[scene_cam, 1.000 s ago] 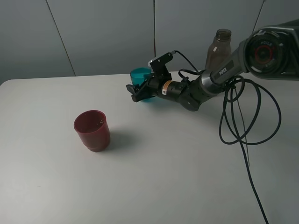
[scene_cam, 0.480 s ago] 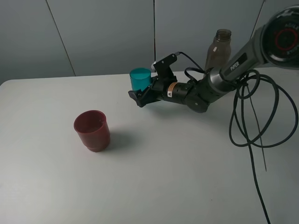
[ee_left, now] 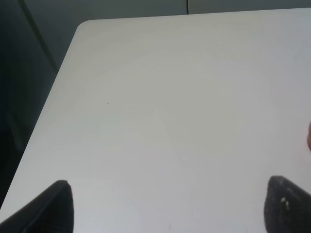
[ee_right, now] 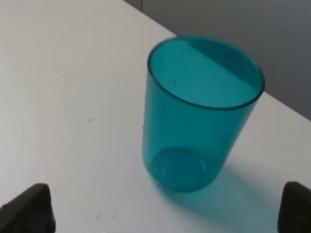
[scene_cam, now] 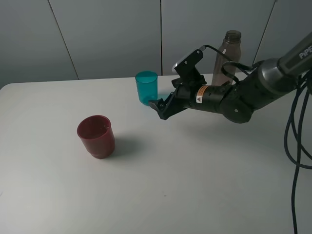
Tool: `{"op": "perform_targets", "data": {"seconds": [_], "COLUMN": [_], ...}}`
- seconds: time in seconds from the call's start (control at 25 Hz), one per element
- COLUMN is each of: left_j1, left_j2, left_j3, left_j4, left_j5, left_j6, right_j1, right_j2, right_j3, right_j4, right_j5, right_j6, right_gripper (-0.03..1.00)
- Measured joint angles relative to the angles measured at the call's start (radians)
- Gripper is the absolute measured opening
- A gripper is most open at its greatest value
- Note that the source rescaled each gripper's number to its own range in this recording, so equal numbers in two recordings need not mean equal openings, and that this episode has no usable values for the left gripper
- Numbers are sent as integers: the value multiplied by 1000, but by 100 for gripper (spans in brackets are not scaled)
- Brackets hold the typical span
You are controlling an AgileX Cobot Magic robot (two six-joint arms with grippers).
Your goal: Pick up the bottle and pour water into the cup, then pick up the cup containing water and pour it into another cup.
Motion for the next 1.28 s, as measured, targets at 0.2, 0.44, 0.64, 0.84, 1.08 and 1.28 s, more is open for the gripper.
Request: {"op": "perform_targets", "data": {"seconds": [0.2, 0.44, 0.64, 0.84, 1.08, 1.28], "left_j1": [0, 0, 0, 0, 0, 0], "left_j2": [0, 0, 0, 0, 0, 0], "left_j3": [0, 0, 0, 0, 0, 0], "left_j4": [0, 0, 0, 0, 0, 0], "left_j5": [0, 0, 0, 0, 0, 0], "left_j6": [-6, -6, -6, -6, -6, -6], "right_j1": [0, 0, 0, 0, 0, 0], "right_j2": [-272, -647, -936, -1221, -1544, -1775], "right_j3": [109, 126, 135, 135, 135, 144], "right_j4": [4, 4, 132, 259, 405, 418], "right_j5": [69, 484, 892, 1296, 1689, 1889], "right_j6": [0, 37, 44, -4, -92, -104], "right_gripper": [99, 99, 99, 99, 99, 99]}}
